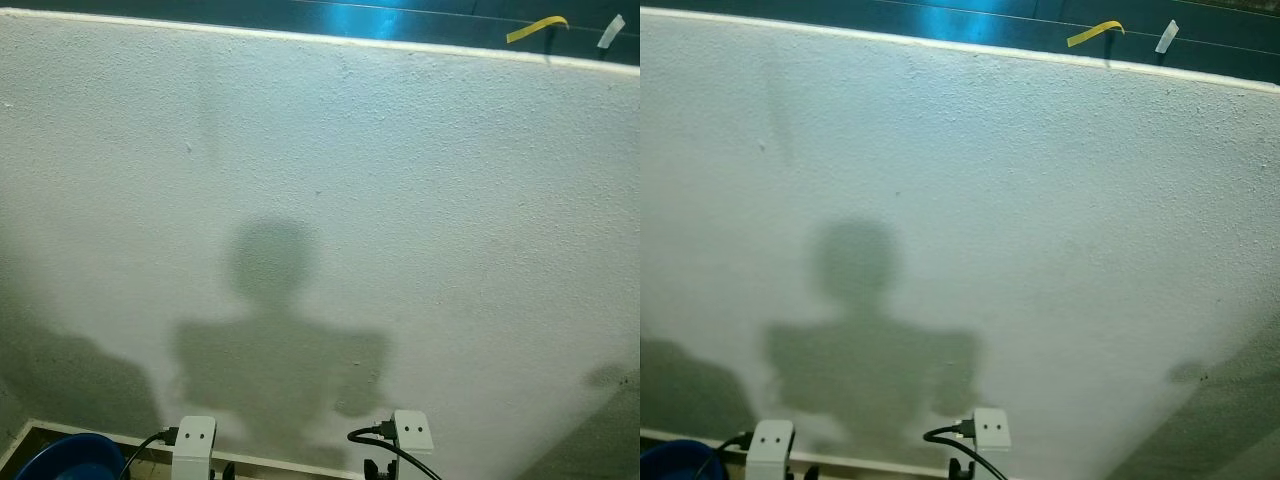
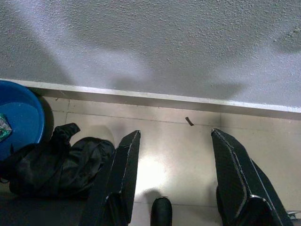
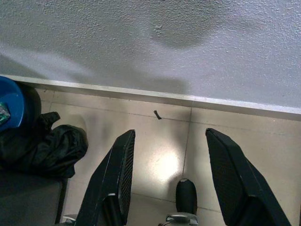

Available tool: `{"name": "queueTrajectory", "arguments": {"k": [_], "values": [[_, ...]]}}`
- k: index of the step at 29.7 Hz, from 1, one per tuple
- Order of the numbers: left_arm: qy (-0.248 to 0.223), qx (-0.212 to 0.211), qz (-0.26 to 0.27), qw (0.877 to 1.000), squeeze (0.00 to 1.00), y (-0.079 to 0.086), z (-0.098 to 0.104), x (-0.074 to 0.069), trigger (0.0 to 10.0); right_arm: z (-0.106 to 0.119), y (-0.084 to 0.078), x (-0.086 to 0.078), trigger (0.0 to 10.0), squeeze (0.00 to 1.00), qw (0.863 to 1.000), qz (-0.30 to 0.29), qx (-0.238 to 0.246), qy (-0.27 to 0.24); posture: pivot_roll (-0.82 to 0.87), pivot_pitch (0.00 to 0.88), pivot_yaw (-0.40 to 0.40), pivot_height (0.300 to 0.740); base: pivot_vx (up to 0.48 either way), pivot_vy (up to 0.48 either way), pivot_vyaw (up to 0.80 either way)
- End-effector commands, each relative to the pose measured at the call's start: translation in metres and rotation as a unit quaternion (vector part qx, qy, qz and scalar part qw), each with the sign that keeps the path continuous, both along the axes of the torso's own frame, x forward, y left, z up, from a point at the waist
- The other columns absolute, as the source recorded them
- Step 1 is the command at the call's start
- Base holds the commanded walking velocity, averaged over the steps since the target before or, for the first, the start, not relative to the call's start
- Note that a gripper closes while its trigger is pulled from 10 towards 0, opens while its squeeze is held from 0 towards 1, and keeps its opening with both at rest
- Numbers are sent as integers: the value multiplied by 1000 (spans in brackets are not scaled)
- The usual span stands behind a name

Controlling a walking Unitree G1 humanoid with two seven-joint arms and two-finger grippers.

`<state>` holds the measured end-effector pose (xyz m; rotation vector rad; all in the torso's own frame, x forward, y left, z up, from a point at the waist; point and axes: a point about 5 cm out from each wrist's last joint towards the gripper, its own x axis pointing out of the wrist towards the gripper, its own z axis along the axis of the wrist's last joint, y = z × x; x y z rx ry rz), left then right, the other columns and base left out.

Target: Clothes washing

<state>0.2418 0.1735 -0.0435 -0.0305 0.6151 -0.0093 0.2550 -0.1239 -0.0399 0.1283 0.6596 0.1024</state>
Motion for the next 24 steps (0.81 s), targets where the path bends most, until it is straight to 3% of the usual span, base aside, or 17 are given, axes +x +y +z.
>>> {"name": "queueTrajectory", "arguments": {"k": [1,24], "values": [[14,-4,-4,1000,0,-3,-4,-4,10000,-3,-4,-4,10000,0,1000,-8,-3,8,10,0,-25,740,0,0,0],[15,-6,-9,1000,0,-6,-3,-2,10000,-3,-6,-2,10000,0,1000,-11,-14,12,-1,0,-6,740,0,0,0]]}}
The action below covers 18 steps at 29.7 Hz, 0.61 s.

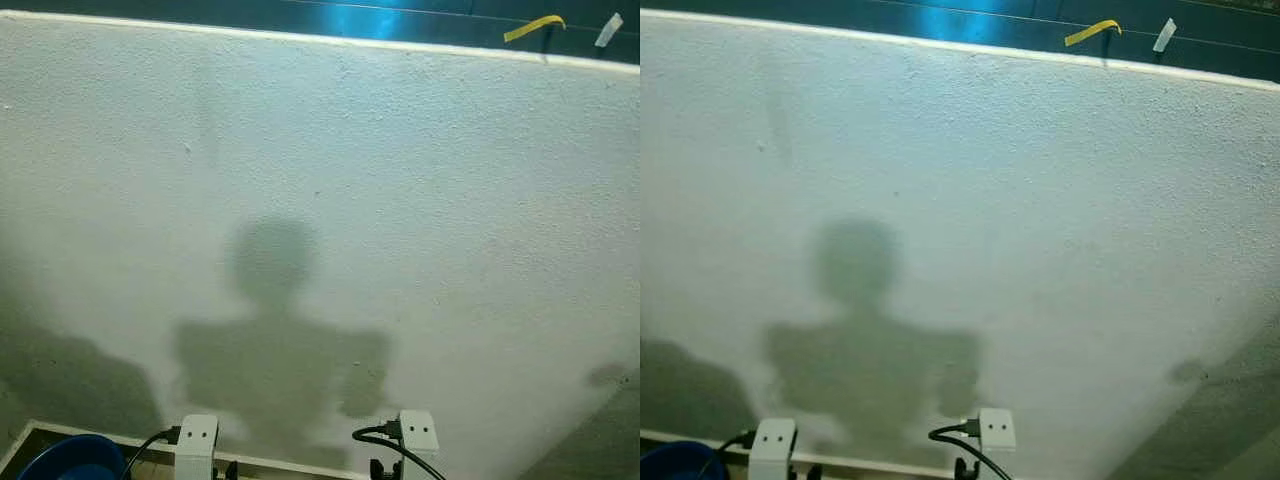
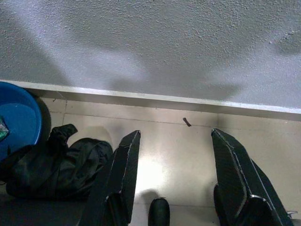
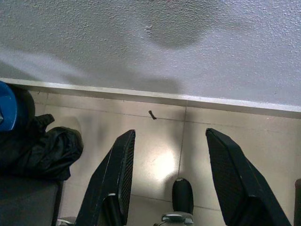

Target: Clothes washing

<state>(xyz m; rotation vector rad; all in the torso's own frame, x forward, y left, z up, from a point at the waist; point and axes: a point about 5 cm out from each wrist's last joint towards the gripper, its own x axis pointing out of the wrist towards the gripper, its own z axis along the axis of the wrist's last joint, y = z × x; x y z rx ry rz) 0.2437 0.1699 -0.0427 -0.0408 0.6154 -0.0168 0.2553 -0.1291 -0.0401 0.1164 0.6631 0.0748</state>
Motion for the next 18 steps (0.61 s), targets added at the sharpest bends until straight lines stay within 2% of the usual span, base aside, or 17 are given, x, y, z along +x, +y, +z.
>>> {"name": "queueTrajectory", "arguments": {"k": [1,18], "values": [[15,1,-8,1000,0,-2,-4,-4,10000,-2,0,-2,10000,0,1000,1,-4,9,-1,0,-3,740,0,0,0],[17,4,-14,1000,0,-2,-4,-4,10000,-3,1,-3,10000,0,1000,-5,1,12,-5,1,6,740,0,0,0]]}}
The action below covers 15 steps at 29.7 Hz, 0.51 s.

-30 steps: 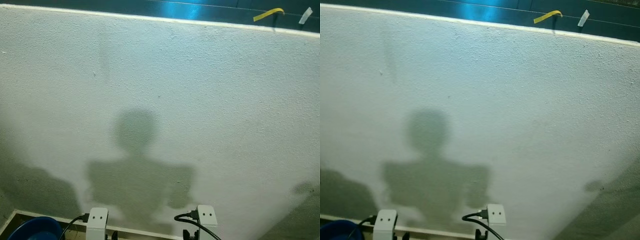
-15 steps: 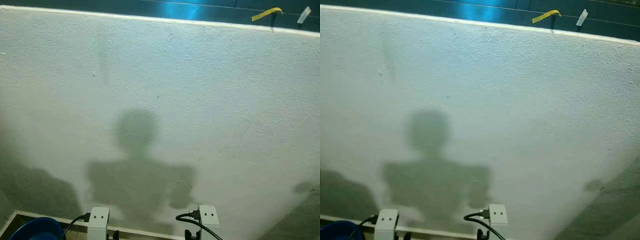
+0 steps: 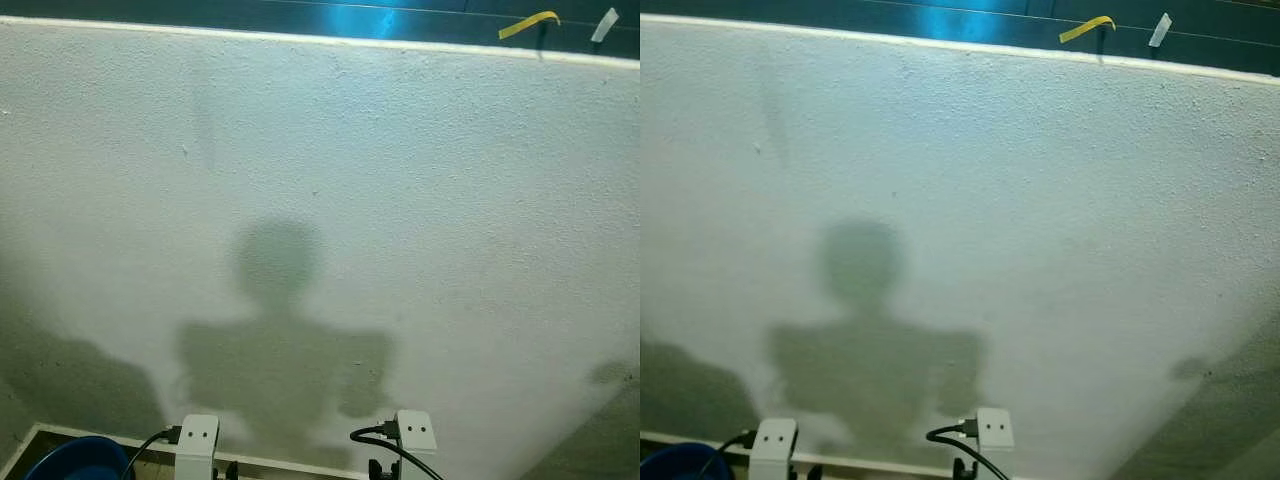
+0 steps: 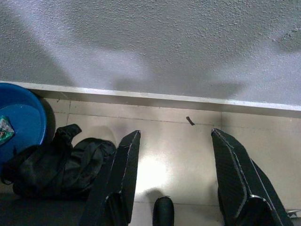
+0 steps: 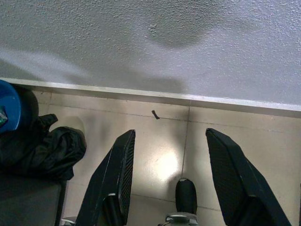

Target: Clothes washing

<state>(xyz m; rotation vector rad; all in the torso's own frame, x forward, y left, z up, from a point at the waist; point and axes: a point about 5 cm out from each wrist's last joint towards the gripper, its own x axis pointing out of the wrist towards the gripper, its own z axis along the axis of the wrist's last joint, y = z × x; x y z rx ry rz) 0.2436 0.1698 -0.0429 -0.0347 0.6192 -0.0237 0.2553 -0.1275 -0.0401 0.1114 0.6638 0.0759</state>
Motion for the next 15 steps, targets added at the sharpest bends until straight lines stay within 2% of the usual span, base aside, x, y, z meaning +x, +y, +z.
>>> {"name": "queueTrajectory", "arguments": {"k": [1,15], "values": [[15,2,-10,1000,0,-2,-4,-3,10000,-3,-1,-3,10000,0,1000,-6,3,12,-5,2,5,740,0,0,0],[15,-2,-7,1000,0,-3,-3,-3,10000,-2,-3,-2,10000,0,1000,-9,1,12,-9,2,2,740,0,0,0]]}}
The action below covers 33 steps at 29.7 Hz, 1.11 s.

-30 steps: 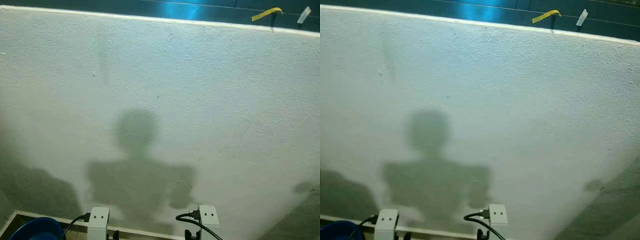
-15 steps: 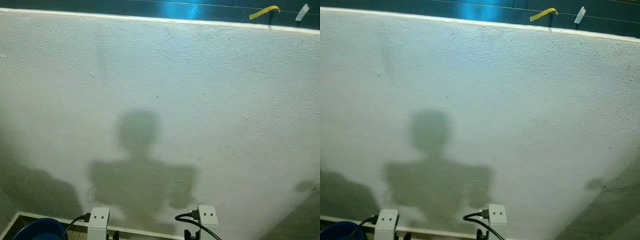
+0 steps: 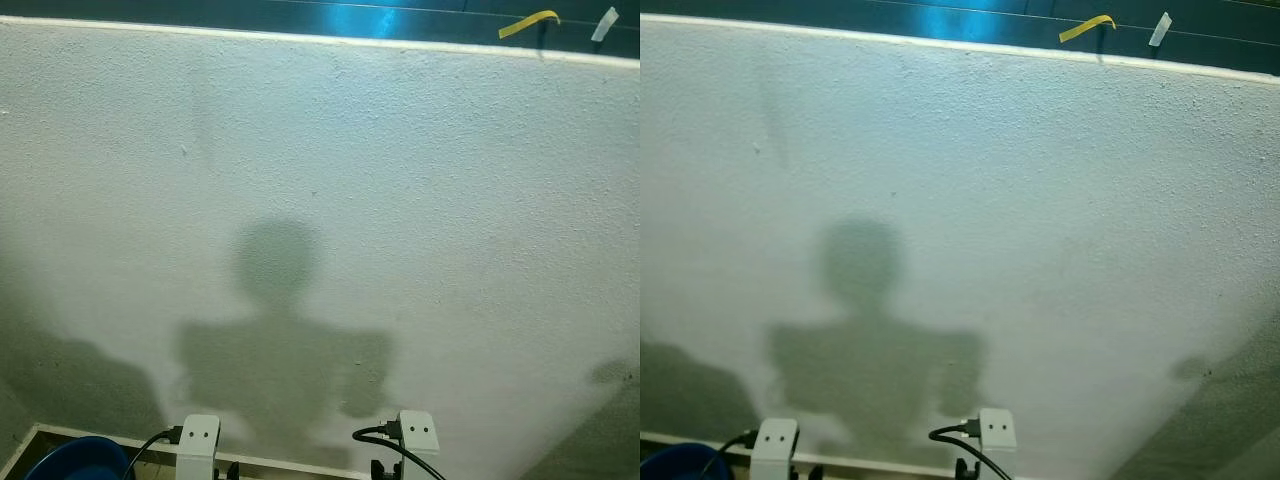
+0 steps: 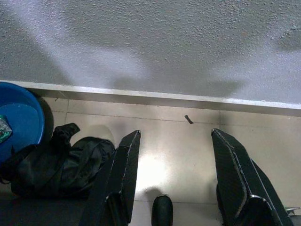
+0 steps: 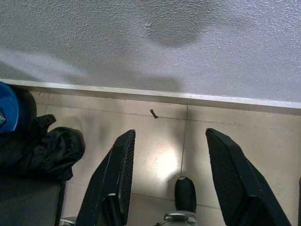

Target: Clothes washing

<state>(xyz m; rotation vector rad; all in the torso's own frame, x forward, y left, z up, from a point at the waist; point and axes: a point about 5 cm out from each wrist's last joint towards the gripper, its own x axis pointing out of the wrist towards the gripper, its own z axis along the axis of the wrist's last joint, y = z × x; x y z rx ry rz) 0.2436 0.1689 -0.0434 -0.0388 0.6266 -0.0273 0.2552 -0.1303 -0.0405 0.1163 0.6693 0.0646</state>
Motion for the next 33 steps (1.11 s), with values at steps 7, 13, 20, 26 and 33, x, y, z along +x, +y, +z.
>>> {"name": "queueTrajectory", "arguments": {"k": [7,13,20,26,33], "values": [[11,0,-6,1000,0,-1,-3,-3,10000,-2,0,-2,10000,0,1000,-2,1,9,-7,1,2,740,0,0,0],[11,0,-5,1000,0,-1,-3,-2,10000,-2,1,-2,10000,0,1000,-1,2,10,-4,3,0,740,0,0,0],[11,1,-5,1000,0,0,-3,-3,10000,-2,2,-2,10000,0,1000,0,3,10,-4,3,2,740,0,0,0],[12,2,-5,1000,0,0,-3,-3,10000,-2,2,-2,10000,0,1000,0,4,10,-4,3,2,740,0,0,0],[12,1,-5,1000,0,0,-3,-3,10000,-2,2,-3,10000,0,1000,-1,4,10,-4,4,2,740,0,0,0]]}}
